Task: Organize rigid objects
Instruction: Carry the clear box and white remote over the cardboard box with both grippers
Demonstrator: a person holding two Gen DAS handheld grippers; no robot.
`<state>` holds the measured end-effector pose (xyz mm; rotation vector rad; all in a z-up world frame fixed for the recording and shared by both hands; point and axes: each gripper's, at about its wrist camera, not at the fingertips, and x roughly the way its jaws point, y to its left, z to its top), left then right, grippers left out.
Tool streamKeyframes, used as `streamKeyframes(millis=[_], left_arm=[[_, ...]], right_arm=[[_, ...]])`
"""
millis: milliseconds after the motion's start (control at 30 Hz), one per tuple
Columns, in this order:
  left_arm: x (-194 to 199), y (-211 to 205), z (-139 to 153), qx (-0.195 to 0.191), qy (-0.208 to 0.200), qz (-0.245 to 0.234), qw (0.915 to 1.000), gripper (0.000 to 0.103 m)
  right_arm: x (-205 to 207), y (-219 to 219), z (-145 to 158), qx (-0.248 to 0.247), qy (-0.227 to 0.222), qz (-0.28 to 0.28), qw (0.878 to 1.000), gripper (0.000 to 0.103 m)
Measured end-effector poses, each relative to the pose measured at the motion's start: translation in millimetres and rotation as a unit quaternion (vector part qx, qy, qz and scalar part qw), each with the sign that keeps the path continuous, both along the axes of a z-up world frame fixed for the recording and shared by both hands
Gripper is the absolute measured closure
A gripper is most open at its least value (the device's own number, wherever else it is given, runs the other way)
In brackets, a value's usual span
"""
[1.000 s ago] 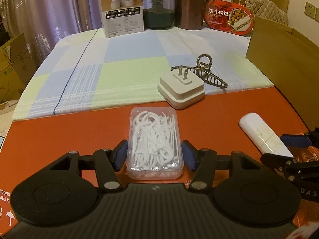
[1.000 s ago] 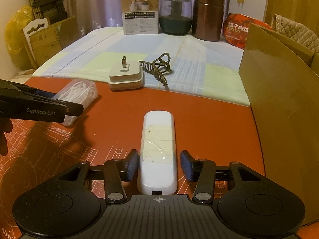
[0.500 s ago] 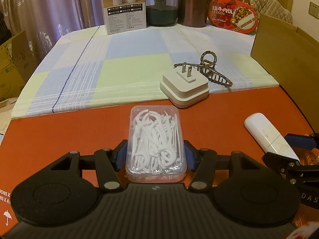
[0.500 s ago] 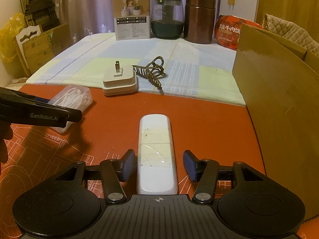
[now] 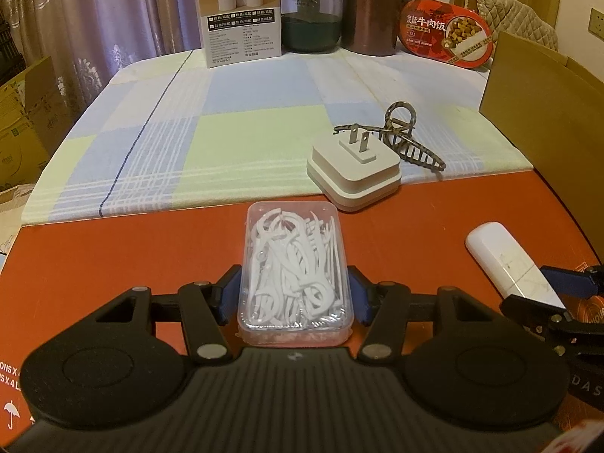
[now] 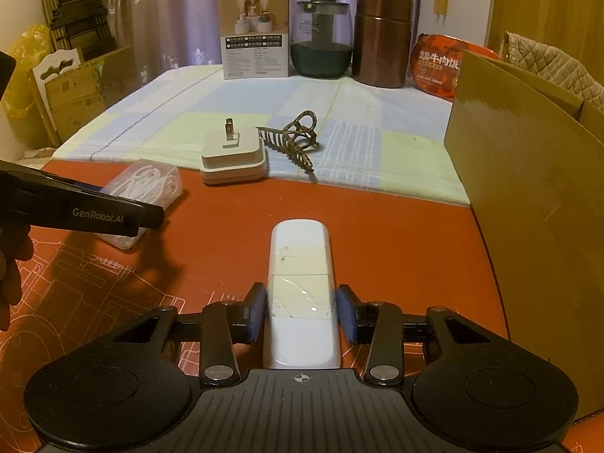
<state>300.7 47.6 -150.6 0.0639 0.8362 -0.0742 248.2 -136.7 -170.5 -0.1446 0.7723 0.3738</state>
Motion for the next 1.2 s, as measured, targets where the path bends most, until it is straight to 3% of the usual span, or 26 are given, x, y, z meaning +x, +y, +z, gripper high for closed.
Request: streamKeyframes(millis=[767, 1200], left_arm=[[-21, -20, 17, -0.029, 0.0, -0.015, 0.9995, 0.051], [-68, -25, 69, -0.05, -0.017, 0.034, 0.998, 0.051]], right_arm=[[-4, -18, 19, 0.02, 0.006, -0.035, 0.999, 0.066], [-46, -27, 65, 0.028, 0.002, -0.031, 0.999, 0.066]])
